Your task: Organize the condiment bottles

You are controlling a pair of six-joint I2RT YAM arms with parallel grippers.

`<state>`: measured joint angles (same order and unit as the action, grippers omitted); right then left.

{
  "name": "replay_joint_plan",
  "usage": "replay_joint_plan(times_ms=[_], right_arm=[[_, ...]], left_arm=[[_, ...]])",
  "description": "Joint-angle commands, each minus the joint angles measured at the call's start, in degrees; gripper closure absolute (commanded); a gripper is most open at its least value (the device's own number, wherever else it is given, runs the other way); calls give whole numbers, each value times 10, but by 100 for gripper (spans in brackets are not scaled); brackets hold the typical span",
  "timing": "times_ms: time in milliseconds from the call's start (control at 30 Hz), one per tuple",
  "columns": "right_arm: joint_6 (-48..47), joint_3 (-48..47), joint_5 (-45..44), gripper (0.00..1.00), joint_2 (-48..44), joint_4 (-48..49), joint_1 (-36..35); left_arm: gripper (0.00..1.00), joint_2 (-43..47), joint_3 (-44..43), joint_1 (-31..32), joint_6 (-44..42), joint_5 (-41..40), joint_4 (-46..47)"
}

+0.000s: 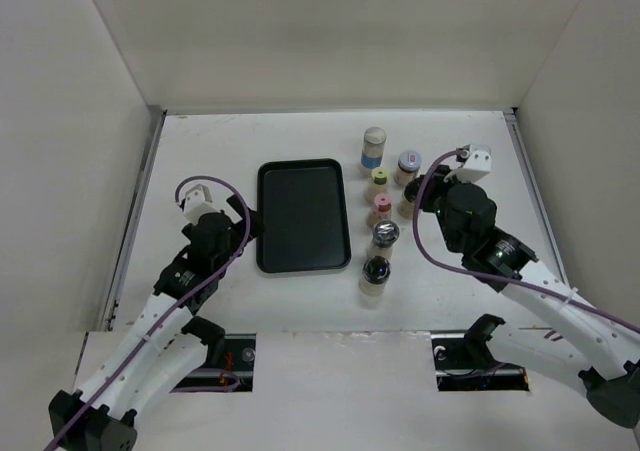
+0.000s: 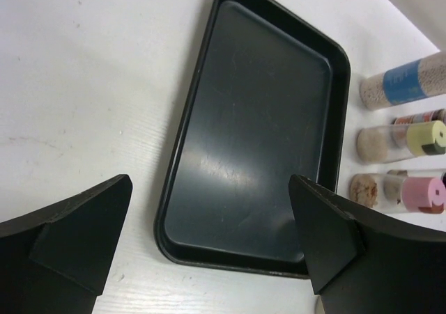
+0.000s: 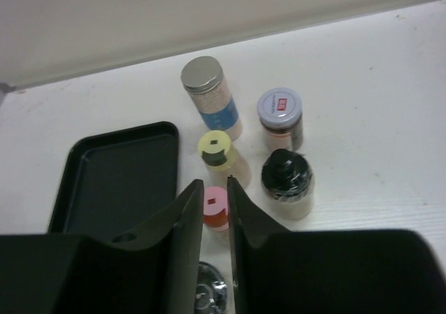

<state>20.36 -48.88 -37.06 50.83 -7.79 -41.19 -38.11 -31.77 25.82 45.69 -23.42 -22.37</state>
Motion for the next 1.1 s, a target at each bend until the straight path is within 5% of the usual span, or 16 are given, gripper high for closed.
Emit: replay_joint_plan(times_ms=[0,100,200,333,467,1067], right_arm=[[-1,-29,30,81,11,-25,29],[15,-45,31,87,37,-65,54],[17,-60,36,80,70,-100,77],[9,-54,41,35,97,-100,82],[-8,-56,52,14,146,-96,93],[-22,-67,164,11,328,68,185]], left_arm=[[0,-13,-9,-7,-16,7,43],[0,-14,-8,-5,-12,7,51],[0,-1,1,-6,-18,7,63],[0,11,19,-11,-22,7,69],[0,4,32,-19,-19,11,79],[0,-27,72,-37,-28,36,160]])
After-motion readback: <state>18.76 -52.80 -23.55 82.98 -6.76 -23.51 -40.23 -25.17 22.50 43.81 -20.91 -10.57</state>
